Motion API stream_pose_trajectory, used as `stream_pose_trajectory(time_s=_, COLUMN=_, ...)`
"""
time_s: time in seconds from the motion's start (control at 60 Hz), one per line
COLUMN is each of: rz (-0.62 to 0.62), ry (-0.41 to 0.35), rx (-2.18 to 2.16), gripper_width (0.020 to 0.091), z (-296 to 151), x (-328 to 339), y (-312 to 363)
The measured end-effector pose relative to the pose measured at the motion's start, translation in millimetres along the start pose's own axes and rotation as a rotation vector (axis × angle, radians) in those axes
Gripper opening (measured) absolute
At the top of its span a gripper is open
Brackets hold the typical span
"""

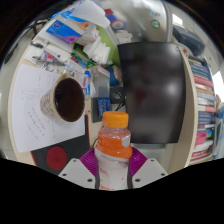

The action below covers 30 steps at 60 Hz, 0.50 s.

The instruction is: Pour water

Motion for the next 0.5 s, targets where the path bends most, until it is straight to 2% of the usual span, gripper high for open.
stream_pose_trajectory(time_s=0.333, rz=-0.003, ry=-0.018, rx=0.51, gripper_width=0.0367, z=-34.1, x=-18.1, y=17.5)
stream_pose_trajectory(time_s=0.5, rz=-0.004, ry=-0.022, rx=0.578, gripper_width=0.0366, z=-38.9, x=-17.8, y=26.3)
Point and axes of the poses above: the point between the fingertips, and its own axes, seen from behind it with the camera up: y to the left, z down, x backward, against the way the camera looks, the point moved 10 cm from there along x, backward, against the way the camera looks, and after that the axes turned 4 degrees about -x, right-handed, at the moved point
